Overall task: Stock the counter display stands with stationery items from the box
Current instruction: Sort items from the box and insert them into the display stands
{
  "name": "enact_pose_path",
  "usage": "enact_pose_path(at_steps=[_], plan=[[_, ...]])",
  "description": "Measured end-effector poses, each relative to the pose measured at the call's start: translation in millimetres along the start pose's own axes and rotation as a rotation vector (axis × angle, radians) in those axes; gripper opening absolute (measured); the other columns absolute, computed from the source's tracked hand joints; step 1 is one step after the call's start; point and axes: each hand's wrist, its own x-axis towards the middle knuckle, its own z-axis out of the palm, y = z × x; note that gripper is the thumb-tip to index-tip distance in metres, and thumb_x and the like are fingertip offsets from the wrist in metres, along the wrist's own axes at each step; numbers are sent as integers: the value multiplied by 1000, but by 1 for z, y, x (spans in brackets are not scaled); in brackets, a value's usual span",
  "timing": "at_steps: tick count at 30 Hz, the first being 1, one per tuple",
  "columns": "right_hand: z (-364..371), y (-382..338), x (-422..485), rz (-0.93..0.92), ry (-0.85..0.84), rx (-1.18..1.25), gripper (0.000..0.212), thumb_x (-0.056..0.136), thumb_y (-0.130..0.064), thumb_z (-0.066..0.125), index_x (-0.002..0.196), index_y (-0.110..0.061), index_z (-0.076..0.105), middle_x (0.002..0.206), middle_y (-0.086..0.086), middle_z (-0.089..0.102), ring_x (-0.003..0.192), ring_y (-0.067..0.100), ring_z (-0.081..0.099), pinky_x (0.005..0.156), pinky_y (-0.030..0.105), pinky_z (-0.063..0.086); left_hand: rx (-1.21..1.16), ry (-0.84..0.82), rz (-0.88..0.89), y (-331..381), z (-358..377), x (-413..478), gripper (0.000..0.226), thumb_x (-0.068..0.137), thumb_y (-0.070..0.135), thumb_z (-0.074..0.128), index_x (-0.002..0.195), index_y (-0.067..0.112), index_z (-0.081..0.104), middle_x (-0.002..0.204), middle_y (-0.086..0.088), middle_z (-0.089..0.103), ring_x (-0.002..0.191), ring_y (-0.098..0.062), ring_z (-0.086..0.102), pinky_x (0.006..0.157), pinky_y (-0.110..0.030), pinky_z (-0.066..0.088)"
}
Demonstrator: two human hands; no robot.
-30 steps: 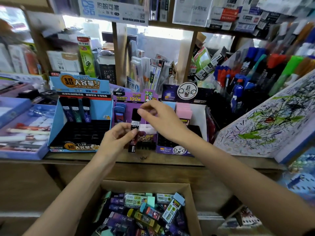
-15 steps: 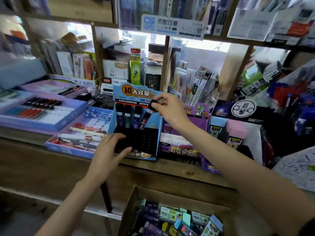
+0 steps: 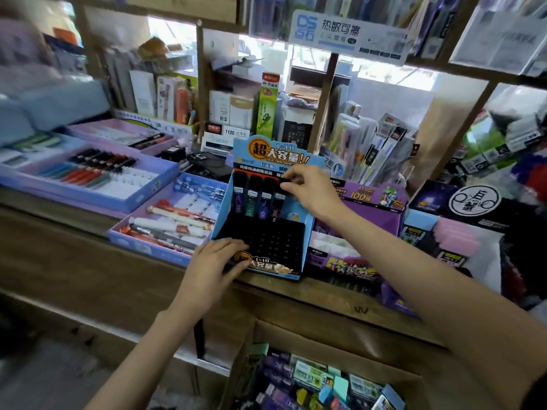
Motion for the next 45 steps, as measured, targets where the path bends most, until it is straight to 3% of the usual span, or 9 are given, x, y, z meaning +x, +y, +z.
enact_pose_path(at_steps=[4, 9, 13, 17, 25, 28, 35, 40, 45], plan=[[7, 0, -4, -33, 32, -77, 16, 90, -13, 61, 103, -3, 62, 98, 16, 67, 90, 27, 61, 82, 39, 49, 16, 17, -15, 0, 2, -1, 34, 85, 25, 68, 116, 13, 64, 111, -2, 66, 106, -25, 59, 89, -34, 39], [12, -2, -10, -122, 28, -578, 28, 97, -23, 48, 117, -8, 61, 111, 15, 66, 103, 34, 60, 80, 44, 51, -4, -13, -34, 1, 1, -3, 34, 85, 20, 68, 118, 11, 64, 117, -5, 64, 116, -25, 55, 95, -33, 35], [-2, -5, -29, -146, 42, -585, 35, 98, -22, 44, 130, -10, 49, 117, 12, 60, 103, 33, 58, 71, 38, 47, -18, 42, -8, 12, -4, -9, 34, 85, 14, 67, 118, 8, 63, 122, -6, 61, 122, -26, 51, 102, -40, 40], [-29, -1, -82, -208, 52, -370, 30, 96, -19, 47, 124, -10, 54, 114, 7, 59, 105, 25, 55, 80, 39, 47, -110, 95, 81, 38, -8, -21, 23, 85, 9, 66, 108, 10, 65, 109, -1, 63, 102, -14, 58, 88, -20, 41], [-42, 73, -240, 37, -308, -224, 15, 91, -19, 56, 100, -18, 67, 94, -5, 69, 80, 2, 57, 73, 17, 45, -272, -316, 27, 78, 56, -74, 17, 91, 23, 60, 106, 17, 63, 104, 8, 59, 96, -7, 60, 83, -24, 48], [-23, 120, -292, 269, -428, -183, 17, 92, -19, 56, 105, -17, 67, 101, -2, 69, 87, 6, 60, 79, 20, 49, -235, -518, -45, 80, 101, -103, 25, 91, 30, 60, 112, 18, 60, 113, 2, 59, 111, -14, 56, 91, -32, 45], [24, 187, -380, 604, -652, -125, 12, 89, -20, 62, 99, -12, 62, 104, 8, 66, 96, 21, 61, 77, 27, 46, -77, -816, -195, 62, 173, -177, 50, 88, 41, 61, 129, 16, 48, 128, -4, 48, 121, -20, 47, 97, -28, 38], [52, 196, -420, 555, -929, -214, 62, 79, -37, 72, 132, -16, 47, 135, 7, 41, 124, 25, 40, 98, 31, 37, -77, -843, -74, 51, 179, -215, 55, 82, 46, 66, 127, 19, 49, 134, 1, 36, 125, -16, 37, 103, -23, 32], [59, 197, -430, 431, -857, -344, 73, 77, -35, 72, 137, -15, 34, 135, 7, 32, 126, 27, 32, 101, 35, 33, -113, -971, -84, 61, 181, -223, 53, 81, 47, 66, 124, 20, 49, 130, 0, 49, 111, -13, 50, 89, -23, 40]])
